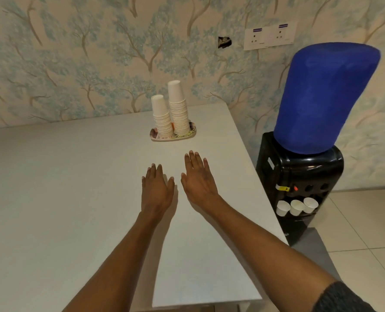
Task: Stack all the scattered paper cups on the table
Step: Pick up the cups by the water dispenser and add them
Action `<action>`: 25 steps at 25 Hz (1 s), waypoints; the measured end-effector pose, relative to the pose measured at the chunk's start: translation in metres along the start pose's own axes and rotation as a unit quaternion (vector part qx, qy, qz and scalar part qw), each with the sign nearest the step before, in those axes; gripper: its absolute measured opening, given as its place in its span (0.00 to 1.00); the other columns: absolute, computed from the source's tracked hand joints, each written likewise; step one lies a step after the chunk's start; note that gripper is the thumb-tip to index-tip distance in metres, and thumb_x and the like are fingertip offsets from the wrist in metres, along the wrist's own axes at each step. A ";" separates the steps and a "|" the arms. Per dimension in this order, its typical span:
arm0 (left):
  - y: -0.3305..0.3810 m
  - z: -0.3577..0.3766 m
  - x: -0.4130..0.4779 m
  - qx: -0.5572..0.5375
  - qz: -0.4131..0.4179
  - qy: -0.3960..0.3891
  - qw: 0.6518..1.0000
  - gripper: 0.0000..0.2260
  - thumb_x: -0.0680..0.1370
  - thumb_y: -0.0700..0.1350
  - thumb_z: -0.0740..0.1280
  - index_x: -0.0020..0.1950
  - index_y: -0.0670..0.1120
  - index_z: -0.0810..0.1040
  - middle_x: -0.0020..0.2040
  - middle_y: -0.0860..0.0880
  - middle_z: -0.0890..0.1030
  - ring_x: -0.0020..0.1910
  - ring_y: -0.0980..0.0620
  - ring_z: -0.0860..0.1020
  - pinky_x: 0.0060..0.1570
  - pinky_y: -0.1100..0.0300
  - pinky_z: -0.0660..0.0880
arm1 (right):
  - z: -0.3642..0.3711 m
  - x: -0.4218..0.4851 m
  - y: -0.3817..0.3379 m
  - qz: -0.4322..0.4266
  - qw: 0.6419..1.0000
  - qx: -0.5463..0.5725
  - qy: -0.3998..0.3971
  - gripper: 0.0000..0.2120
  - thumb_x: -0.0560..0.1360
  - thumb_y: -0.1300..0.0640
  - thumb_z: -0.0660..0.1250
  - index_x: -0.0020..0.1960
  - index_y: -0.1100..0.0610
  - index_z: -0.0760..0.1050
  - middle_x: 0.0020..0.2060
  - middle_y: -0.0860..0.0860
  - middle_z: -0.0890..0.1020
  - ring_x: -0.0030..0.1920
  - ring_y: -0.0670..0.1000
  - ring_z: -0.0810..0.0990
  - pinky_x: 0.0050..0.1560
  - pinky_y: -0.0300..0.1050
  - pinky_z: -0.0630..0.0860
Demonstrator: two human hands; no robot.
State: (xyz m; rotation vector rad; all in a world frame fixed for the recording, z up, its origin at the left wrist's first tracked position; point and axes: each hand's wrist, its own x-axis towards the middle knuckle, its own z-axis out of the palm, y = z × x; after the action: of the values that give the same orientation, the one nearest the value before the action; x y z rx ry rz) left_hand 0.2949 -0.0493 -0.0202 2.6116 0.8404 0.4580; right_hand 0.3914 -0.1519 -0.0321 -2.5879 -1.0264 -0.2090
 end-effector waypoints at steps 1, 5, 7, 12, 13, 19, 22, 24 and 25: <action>0.008 0.000 -0.012 -0.002 0.006 -0.004 1.000 0.28 0.85 0.53 0.55 0.82 0.43 0.55 0.81 0.45 0.54 0.80 0.47 0.51 0.78 0.49 0.48 | -0.004 -0.013 0.007 0.002 1.000 0.000 0.001 0.30 0.85 0.49 0.52 0.82 0.59 0.47 0.81 0.57 0.50 0.82 0.57 0.48 0.79 0.54 0.41; 0.045 0.011 -0.058 -0.001 0.041 0.000 0.999 0.28 0.85 0.53 0.55 0.82 0.42 0.55 0.81 0.44 0.54 0.80 0.47 0.52 0.78 0.49 0.49 | -0.022 -0.066 0.039 0.012 1.000 0.003 0.004 0.30 0.85 0.50 0.52 0.82 0.59 0.47 0.81 0.57 0.49 0.82 0.57 0.47 0.80 0.54 0.41; 0.073 0.019 -0.083 -0.008 0.068 0.000 0.998 0.28 0.85 0.52 0.55 0.81 0.41 0.56 0.81 0.43 0.55 0.80 0.46 0.52 0.78 0.48 0.50 | -0.037 -0.098 0.061 0.025 1.000 -0.007 0.015 0.29 0.85 0.50 0.52 0.82 0.59 0.47 0.81 0.57 0.49 0.82 0.56 0.47 0.80 0.54 0.41; 0.149 0.047 -0.126 -0.015 0.112 -0.012 0.994 0.28 0.84 0.53 0.54 0.81 0.41 0.56 0.81 0.42 0.55 0.80 0.45 0.53 0.77 0.47 0.50 | -0.077 -0.164 0.123 0.055 0.998 -0.027 0.032 0.30 0.84 0.51 0.53 0.81 0.60 0.49 0.81 0.58 0.51 0.81 0.56 0.49 0.81 0.56 0.46; 0.167 0.055 -0.131 -0.015 0.125 -0.014 0.992 0.28 0.84 0.53 0.54 0.81 0.41 0.56 0.81 0.42 0.55 0.80 0.45 0.53 0.77 0.47 0.50 | -0.084 -0.173 0.140 0.063 0.997 -0.032 0.038 0.30 0.84 0.51 0.53 0.81 0.60 0.50 0.81 0.58 0.52 0.81 0.56 0.49 0.80 0.57 0.47; 0.282 0.119 -0.123 -0.032 0.178 -0.021 0.983 0.30 0.83 0.54 0.57 0.81 0.41 0.56 0.80 0.42 0.58 0.79 0.44 0.56 0.77 0.45 0.54 | -0.107 -0.185 0.266 0.108 0.992 -0.024 0.061 0.29 0.83 0.49 0.53 0.81 0.60 0.54 0.81 0.58 0.56 0.81 0.56 0.52 0.80 0.57 0.51; 0.339 0.180 -0.099 -0.005 0.171 -0.054 0.984 0.31 0.82 0.55 0.59 0.81 0.42 0.56 0.80 0.41 0.58 0.79 0.42 0.55 0.76 0.45 0.55 | -0.096 -0.168 0.348 0.134 0.989 -0.029 0.055 0.29 0.83 0.48 0.53 0.80 0.59 0.55 0.80 0.57 0.58 0.81 0.55 0.54 0.80 0.56 0.51; 0.369 0.227 -0.082 0.006 0.153 -0.086 0.985 0.31 0.82 0.54 0.59 0.81 0.43 0.56 0.80 0.41 0.58 0.79 0.42 0.55 0.76 0.45 0.54 | -0.082 -0.156 0.403 0.150 0.988 -0.030 0.030 0.29 0.83 0.48 0.54 0.80 0.59 0.54 0.80 0.57 0.58 0.81 0.55 0.53 0.80 0.55 0.50; 0.379 0.251 -0.077 0.011 0.140 -0.105 0.984 0.31 0.81 0.54 0.59 0.81 0.43 0.56 0.80 0.42 0.57 0.79 0.43 0.55 0.77 0.46 0.54 | -0.073 -0.152 0.427 0.157 0.987 -0.027 0.014 0.29 0.83 0.48 0.54 0.81 0.58 0.54 0.80 0.56 0.58 0.81 0.55 0.53 0.80 0.55 0.49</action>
State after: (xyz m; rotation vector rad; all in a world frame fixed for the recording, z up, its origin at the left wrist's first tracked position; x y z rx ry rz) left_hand 0.5234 -0.4427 -0.0946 2.7500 0.4140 0.2393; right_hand 0.5737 -0.5643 -0.1170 -2.7418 -0.5979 -0.1948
